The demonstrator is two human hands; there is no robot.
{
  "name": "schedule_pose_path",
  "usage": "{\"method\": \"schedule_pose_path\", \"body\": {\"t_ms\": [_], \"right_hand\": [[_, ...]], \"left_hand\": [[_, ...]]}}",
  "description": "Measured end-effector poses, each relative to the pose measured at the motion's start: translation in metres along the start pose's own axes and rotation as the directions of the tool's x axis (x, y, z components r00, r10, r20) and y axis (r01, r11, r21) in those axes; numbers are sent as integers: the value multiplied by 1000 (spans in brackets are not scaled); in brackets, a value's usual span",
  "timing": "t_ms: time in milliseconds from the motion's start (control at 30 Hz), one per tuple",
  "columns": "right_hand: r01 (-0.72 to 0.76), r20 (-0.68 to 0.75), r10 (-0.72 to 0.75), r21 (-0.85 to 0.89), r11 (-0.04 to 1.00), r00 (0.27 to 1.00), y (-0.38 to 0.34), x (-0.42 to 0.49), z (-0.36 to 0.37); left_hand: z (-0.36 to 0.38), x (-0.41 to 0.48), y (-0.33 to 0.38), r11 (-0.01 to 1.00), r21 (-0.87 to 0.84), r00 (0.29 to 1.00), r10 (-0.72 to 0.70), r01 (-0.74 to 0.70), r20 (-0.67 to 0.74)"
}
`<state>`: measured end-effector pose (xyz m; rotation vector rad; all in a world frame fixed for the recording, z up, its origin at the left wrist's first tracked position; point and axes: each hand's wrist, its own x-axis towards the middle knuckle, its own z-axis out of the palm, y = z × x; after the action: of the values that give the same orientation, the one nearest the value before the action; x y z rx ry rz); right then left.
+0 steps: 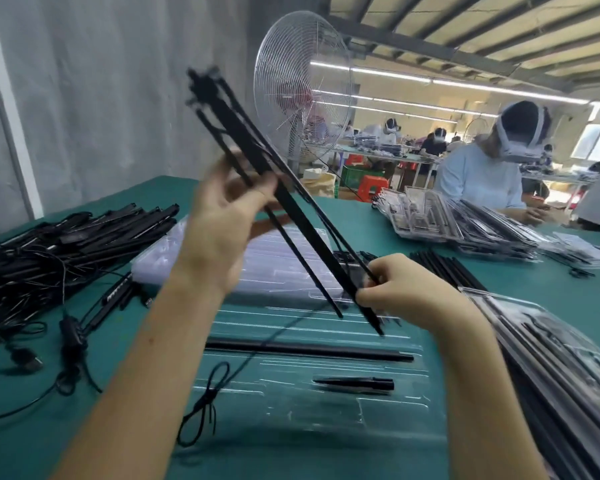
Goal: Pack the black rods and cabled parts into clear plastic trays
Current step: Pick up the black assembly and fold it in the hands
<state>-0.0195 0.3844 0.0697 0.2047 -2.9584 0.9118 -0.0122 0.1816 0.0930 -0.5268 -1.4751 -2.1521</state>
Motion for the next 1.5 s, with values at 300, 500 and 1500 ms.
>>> {"method": "schedule_pose_path", "body": {"t_ms": [300,500,1500], "right_hand": [[193,-68,-181,374,907,981,-6,3,5],[123,-235,-62,256,959,970,-26,-3,11],[-120,32,129,634,764,991,22,25,45]], "left_hand": [[-28,0,38,956,96,957,282,-276,-61],[-11,-3,24,919,254,949,315,-300,-16],[-45,10,27,993,-64,993,93,-98,-72]]}}
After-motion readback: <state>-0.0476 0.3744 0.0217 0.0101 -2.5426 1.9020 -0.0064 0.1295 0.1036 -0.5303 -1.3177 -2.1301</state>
